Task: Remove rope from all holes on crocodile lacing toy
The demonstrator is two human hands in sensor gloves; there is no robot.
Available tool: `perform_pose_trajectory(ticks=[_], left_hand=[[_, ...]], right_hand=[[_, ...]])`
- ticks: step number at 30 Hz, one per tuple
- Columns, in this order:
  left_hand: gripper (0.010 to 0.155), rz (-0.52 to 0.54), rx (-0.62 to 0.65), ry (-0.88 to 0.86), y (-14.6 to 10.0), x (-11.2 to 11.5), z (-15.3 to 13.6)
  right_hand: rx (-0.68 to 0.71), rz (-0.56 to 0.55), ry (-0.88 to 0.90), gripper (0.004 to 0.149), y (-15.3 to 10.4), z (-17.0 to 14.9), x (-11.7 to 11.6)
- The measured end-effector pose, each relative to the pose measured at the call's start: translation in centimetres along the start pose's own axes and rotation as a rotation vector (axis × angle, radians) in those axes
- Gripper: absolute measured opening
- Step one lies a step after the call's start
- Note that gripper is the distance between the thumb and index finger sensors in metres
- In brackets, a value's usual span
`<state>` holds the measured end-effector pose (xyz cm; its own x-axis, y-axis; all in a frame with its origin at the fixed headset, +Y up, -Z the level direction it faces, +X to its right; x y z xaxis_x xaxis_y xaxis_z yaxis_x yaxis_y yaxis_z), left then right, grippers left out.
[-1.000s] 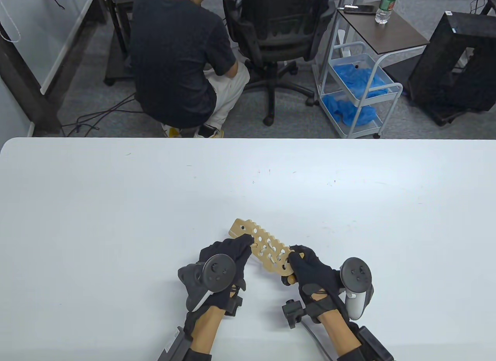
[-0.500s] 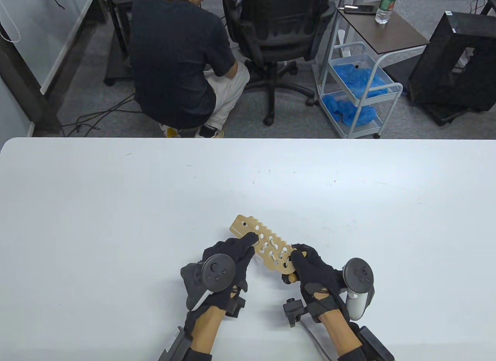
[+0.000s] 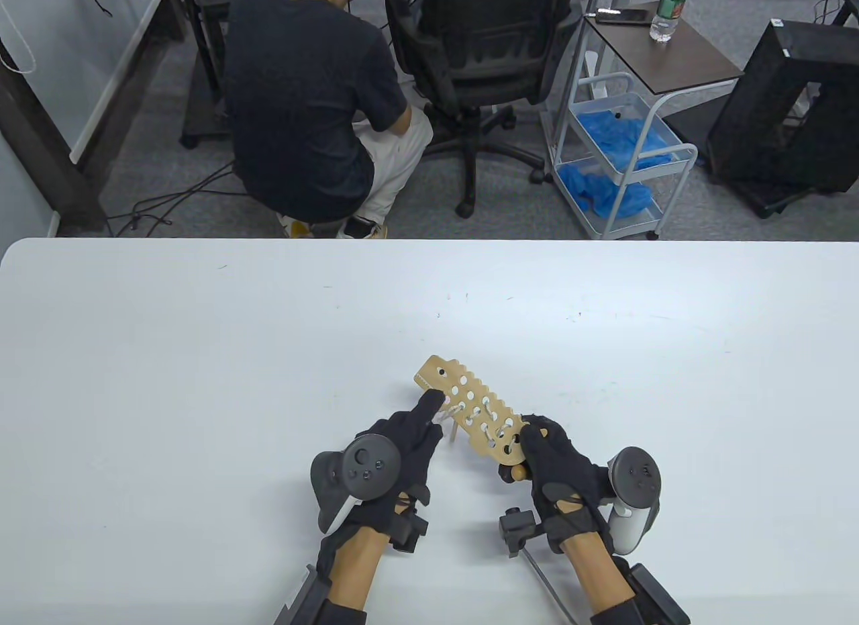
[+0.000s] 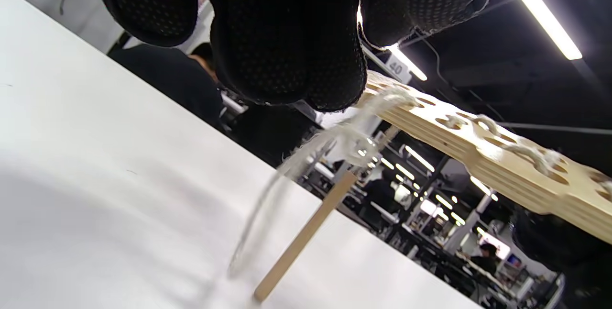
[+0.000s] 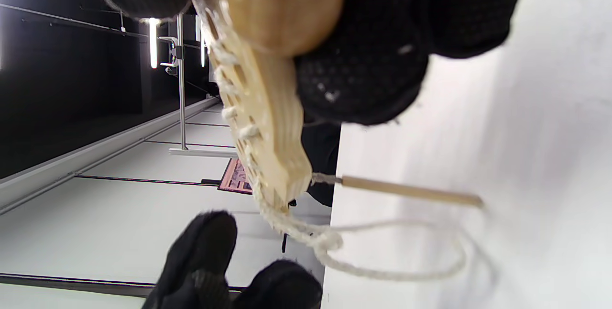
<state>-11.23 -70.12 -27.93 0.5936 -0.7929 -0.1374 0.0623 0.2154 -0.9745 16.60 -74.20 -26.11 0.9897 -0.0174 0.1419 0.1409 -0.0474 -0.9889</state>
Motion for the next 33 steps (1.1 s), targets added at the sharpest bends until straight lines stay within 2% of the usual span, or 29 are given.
perform_pose_trajectory(ticks=[4, 9, 13, 16, 18, 21, 27, 33], left_hand=[[0.061, 0.040, -0.103, -0.085, 0.0, -0.7, -1.5], [0.058, 0.009, -0.174, -0.223, 0.3, -0.3, -3.3], [0.058, -0.116, -0.137, -0.421, 0.8, 0.7, -4.1], [0.055, -0.245, -0.100, -0.694, 1.0, 1.8, -4.1], [0.053, -0.284, -0.074, -0.783, 1.1, 2.1, -3.8], [0.051, -0.305, -0.001, -0.790, 1.1, 2.0, -3.1], [0.050, -0.402, 0.079, -0.900, 0.9, 2.9, -1.7], [0.052, -0.412, 0.129, -0.856, 0.6, 2.9, -0.5]], right_hand=[[0.010, 0.002, 0.065, 0.049, 0.0, 0.2, 0.3], [0.034, 0.078, 0.171, 0.049, 0.1, 0.4, -0.2], [0.032, 0.178, 0.267, 0.049, 0.1, 0.5, -1.0], [0.026, 0.227, 0.322, 0.049, 0.0, 0.5, -1.5], [0.005, 0.267, 0.366, 0.049, 0.0, 0.3, -1.9], [-0.005, 0.320, 0.398, 0.049, -0.1, 0.1, -2.4], [-0.033, 0.340, 0.456, 0.049, -0.2, 0.0, -2.7], [-0.054, 0.341, 0.487, 0.049, -0.1, -0.3, -2.5]])
Point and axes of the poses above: the tracker on the back of each hand, its own z axis roughly to the thumb side, its own y axis roughly from the wrist to the fingertips, x = y × z, the point moved 2 cm from there along y, roughly from the wrist to the fingertips, and after that the axes turned 1 degree about -x, right-handed, at the moved point
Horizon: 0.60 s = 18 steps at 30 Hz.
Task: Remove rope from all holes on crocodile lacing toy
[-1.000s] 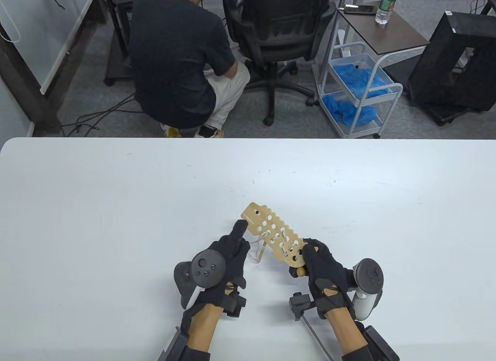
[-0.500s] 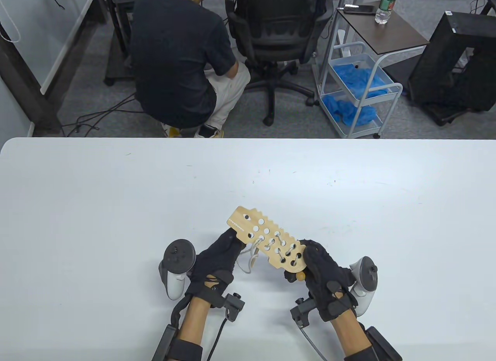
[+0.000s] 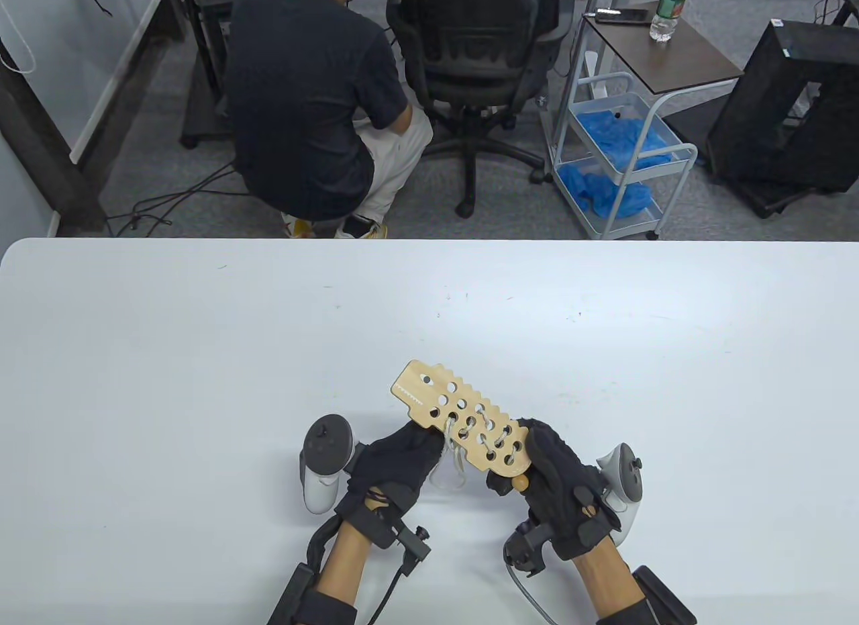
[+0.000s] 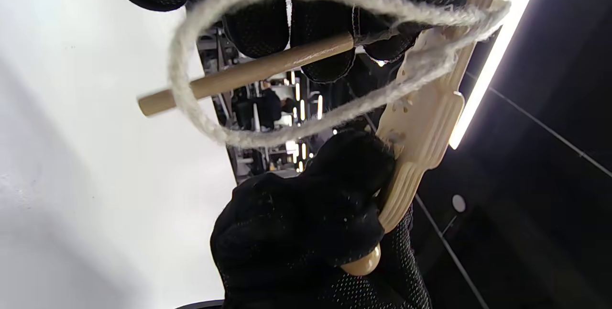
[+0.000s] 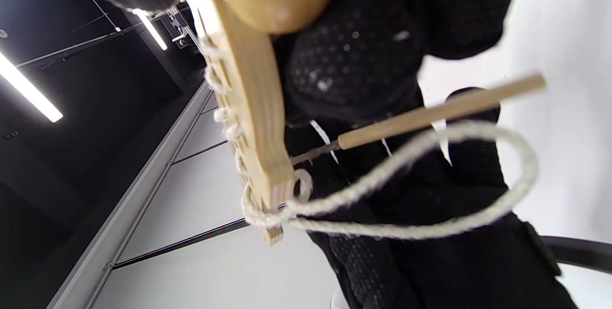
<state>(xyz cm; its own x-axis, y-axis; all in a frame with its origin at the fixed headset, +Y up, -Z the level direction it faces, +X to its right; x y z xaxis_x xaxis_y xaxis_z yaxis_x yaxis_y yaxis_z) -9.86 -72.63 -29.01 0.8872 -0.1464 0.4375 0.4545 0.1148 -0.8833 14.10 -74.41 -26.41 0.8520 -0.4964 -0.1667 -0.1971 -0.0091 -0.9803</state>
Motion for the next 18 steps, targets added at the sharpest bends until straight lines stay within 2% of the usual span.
perform_pose_trajectory(ticks=[8, 12, 18], left_hand=[[0.052, 0.012, -0.006, 0.099, -0.01, 0.31, 0.38], [0.046, 0.060, -0.020, 0.147, -0.13, -0.06, 0.55], [0.045, 0.108, -0.054, 0.206, -0.30, -0.49, 0.49]], right_hand=[[-0.007, 0.026, 0.011, 0.049, 0.03, -0.01, -0.34], [-0.008, 0.024, 0.007, 0.049, 0.04, -0.02, -0.33], [-0.005, 0.005, -0.005, 0.049, 0.02, 0.09, -0.04]])
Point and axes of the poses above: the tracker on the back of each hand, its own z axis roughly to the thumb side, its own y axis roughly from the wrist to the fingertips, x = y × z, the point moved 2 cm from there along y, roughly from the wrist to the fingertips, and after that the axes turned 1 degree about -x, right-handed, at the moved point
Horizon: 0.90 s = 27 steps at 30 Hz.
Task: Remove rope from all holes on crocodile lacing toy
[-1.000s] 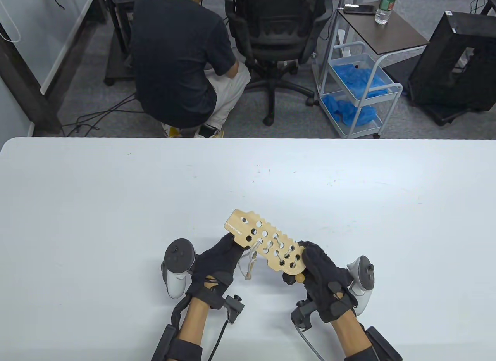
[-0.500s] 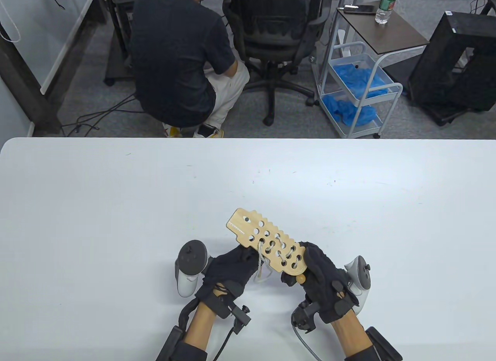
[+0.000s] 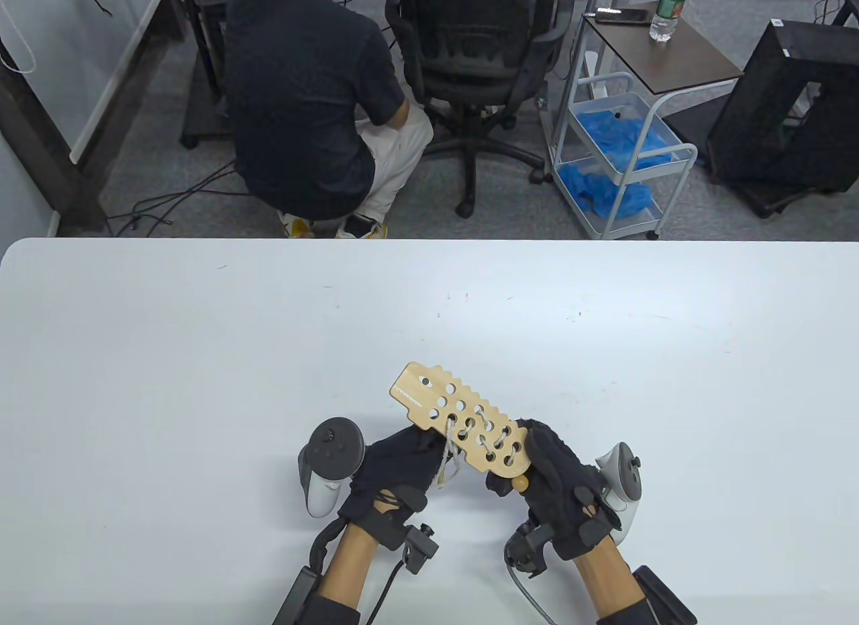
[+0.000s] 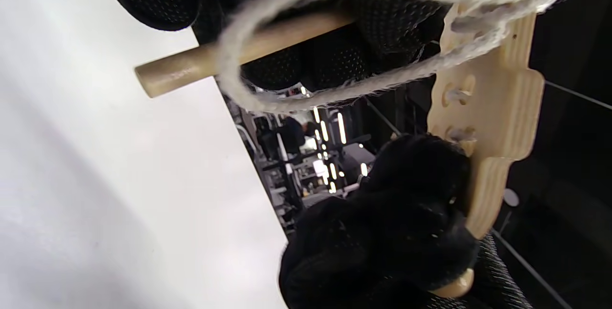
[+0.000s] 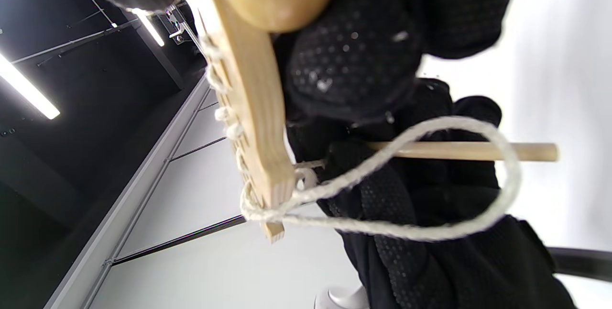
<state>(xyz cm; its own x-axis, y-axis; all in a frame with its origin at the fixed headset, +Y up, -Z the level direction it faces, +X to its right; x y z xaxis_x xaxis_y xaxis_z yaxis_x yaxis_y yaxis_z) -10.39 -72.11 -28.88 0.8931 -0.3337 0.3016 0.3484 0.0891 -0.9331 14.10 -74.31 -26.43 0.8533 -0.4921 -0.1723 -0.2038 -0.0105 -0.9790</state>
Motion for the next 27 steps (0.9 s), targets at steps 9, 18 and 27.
perform_pose_trajectory(ticks=[9, 18, 27], left_hand=[[0.046, 0.055, -0.040, 0.039, -0.1, -0.7, -0.4], [0.045, 0.090, -0.049, 0.038, -0.3, -1.2, -0.6], [0.044, 0.130, -0.086, 0.044, -0.4, -2.2, -1.5]], right_hand=[[0.006, -0.049, 0.014, 0.049, 0.1, 0.2, 1.0], [0.019, -0.104, 0.016, 0.049, 0.2, 0.5, 2.3], [0.021, -0.200, 0.006, 0.049, 0.1, 0.8, 4.1]])
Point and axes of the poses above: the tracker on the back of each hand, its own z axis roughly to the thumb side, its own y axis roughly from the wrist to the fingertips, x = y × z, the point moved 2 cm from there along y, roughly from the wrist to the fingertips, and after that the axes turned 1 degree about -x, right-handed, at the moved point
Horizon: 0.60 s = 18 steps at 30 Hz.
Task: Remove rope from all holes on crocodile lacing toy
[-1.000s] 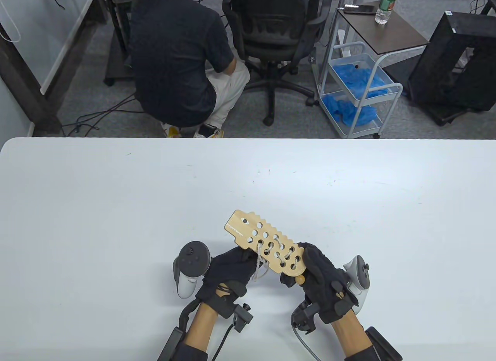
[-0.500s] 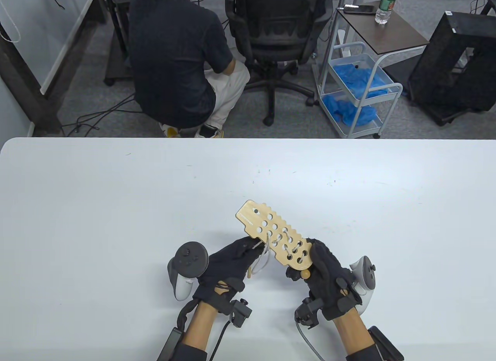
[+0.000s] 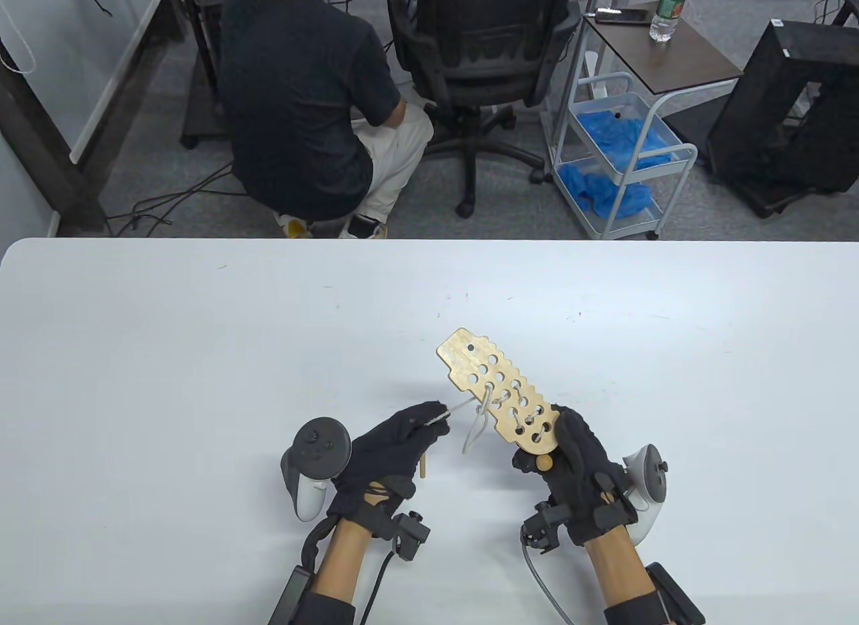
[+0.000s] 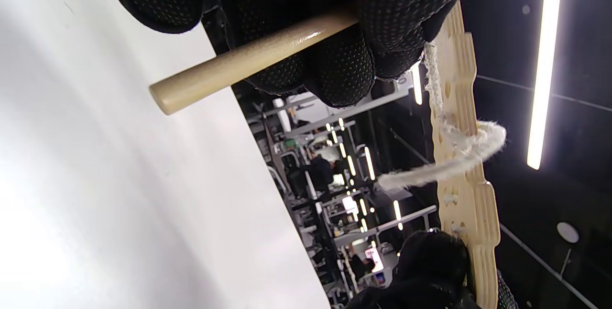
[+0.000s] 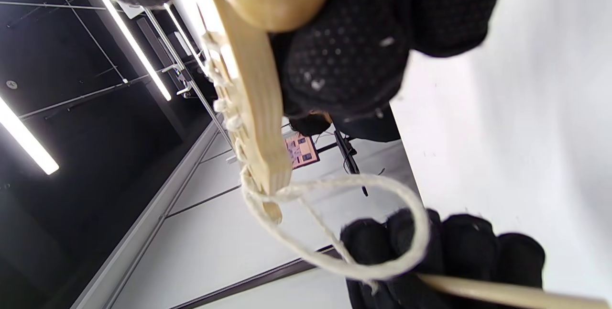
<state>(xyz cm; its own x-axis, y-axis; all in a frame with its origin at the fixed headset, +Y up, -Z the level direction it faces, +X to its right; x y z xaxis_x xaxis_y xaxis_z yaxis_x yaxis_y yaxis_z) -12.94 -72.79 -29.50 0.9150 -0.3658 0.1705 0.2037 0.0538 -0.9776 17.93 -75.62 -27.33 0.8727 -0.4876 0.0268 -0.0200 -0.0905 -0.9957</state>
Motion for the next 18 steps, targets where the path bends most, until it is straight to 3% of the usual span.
perform_pose_trajectory(ticks=[18], left_hand=[[0.048, 0.073, -0.066, 0.067, 0.0, -1.6, -1.2]], right_hand=[[0.008, -0.071, 0.040, 0.049, 0.2, 0.5, 1.6]])
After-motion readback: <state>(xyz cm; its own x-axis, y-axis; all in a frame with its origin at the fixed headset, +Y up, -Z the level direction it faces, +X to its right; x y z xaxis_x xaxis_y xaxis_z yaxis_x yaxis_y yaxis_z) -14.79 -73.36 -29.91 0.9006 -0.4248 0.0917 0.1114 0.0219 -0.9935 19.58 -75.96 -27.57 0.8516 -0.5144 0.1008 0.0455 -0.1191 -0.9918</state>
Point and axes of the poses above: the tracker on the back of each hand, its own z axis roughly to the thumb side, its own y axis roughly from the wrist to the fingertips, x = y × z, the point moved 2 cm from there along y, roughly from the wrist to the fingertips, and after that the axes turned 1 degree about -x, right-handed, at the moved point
